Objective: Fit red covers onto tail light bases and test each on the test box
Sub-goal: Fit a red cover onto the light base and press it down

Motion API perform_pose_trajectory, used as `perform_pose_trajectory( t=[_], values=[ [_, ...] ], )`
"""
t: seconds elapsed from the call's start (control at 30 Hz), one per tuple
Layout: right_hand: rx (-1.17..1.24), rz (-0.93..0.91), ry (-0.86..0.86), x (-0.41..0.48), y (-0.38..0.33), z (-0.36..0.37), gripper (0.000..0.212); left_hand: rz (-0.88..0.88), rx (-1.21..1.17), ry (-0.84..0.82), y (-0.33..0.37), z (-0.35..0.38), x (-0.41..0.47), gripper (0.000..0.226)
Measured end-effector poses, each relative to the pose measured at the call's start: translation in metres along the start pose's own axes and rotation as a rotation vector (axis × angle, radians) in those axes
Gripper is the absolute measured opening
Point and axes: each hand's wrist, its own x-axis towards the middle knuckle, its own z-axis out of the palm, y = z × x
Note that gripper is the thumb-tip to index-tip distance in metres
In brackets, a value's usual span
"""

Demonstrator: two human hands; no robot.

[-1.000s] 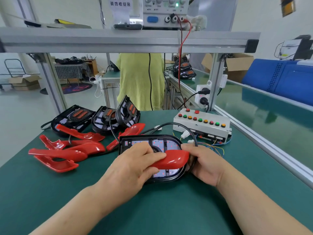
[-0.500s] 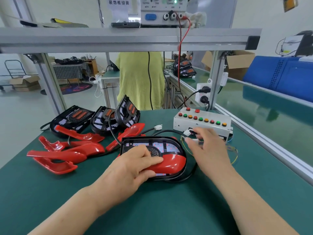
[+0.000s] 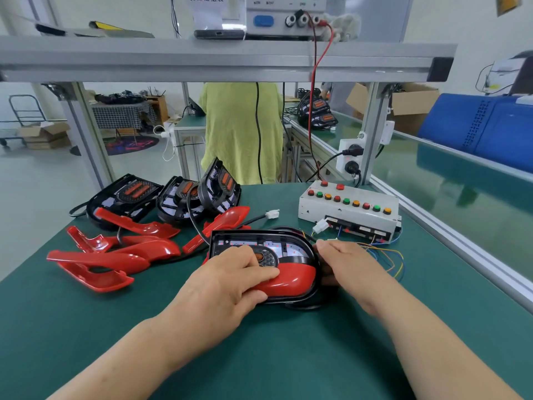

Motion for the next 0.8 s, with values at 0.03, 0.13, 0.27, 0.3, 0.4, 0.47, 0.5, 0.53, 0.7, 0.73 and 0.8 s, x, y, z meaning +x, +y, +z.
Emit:
perform_pose_trajectory(
  t=[0.03,0.13,0.27,0.3,0.4,0.47,0.5,0.53,0.7,0.73,0.8],
  values=[
    [0.114,0.043,-0.043,0.000,0.000,-0.001,0.044,0.004,0.018,-0.004,0.001,0.000,0.000,0.037],
    [0.290,0.101,-0.147,-0.002,-0.003,-0.005,0.032,0.028,0.075,-0.024,0.003,-0.001,0.002,0.037],
    [0.309,0.116,-0.194,-0.003,-0.004,-0.004,0.030,0.069,0.119,-0.034,0.007,-0.001,0.003,0.039],
    [0.301,0.122,-0.197,-0.003,-0.005,-0.005,0.030,0.073,0.116,-0.032,0.008,0.000,0.003,0.038],
    [0.290,0.134,-0.226,-0.004,-0.008,-0.006,0.025,0.086,0.119,-0.026,0.009,0.001,0.002,0.039],
    [0.279,0.135,-0.253,-0.005,-0.008,-0.008,0.023,0.097,0.123,-0.028,0.011,0.003,0.001,0.038],
    [0.274,0.133,-0.259,-0.005,-0.008,-0.009,0.022,0.104,0.126,-0.031,0.012,0.004,0.001,0.037],
    [0.270,0.132,-0.262,-0.006,-0.009,-0.010,0.021,0.110,0.127,-0.034,0.012,0.005,0.001,0.037],
    [0.318,0.161,-0.297,-0.007,-0.008,-0.012,0.018,0.113,0.137,-0.030,0.009,0.011,-0.002,0.038],
    [0.341,0.162,-0.307,-0.007,-0.007,-0.012,0.018,0.109,0.144,-0.029,0.008,0.012,-0.002,0.038],
    [0.407,0.162,-0.339,-0.006,-0.006,-0.014,0.019,0.107,0.153,-0.026,0.006,0.014,-0.002,0.037]
  ],
)
